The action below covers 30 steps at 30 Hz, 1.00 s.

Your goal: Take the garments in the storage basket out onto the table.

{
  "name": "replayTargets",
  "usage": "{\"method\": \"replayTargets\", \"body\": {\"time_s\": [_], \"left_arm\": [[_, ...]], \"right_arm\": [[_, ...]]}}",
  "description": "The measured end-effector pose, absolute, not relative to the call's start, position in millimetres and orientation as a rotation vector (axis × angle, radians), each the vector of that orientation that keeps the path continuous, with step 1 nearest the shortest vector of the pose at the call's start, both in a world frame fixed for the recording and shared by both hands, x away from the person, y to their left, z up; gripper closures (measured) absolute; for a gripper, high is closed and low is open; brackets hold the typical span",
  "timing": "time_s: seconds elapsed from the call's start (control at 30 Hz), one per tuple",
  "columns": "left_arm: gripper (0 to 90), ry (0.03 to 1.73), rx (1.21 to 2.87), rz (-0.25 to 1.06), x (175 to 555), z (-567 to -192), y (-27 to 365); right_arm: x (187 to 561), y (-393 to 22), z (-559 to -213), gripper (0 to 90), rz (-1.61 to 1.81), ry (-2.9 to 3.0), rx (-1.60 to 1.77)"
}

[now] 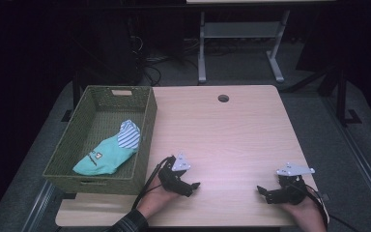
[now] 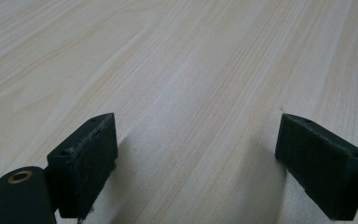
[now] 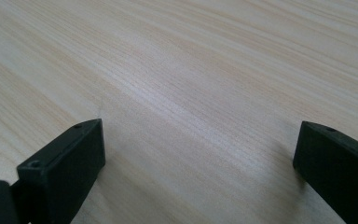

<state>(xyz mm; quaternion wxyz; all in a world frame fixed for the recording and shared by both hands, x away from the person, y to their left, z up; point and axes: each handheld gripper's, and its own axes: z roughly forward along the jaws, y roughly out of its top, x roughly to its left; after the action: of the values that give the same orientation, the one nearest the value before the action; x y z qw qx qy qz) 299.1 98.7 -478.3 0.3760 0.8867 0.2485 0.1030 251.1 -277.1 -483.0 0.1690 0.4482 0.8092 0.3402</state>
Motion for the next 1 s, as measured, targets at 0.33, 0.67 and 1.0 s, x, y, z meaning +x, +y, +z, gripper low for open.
{"method": "replayTargets", "body": {"time_s": [0.33,0.67,1.0], "left_arm": [[12.0,0.631,2.293,0.261,302,-476,98],[12.6,0.680,2.326,0.256,308,-470,104],[13.0,0.699,2.294,0.244,310,-464,111]], "right_arm": [[252,-278,-483,1.6,0.972,2.305,1.266],[252,-278,-483,1.7,0.972,2.304,1.266],[253,-277,-483,1.6,0.968,2.304,1.271]]}}
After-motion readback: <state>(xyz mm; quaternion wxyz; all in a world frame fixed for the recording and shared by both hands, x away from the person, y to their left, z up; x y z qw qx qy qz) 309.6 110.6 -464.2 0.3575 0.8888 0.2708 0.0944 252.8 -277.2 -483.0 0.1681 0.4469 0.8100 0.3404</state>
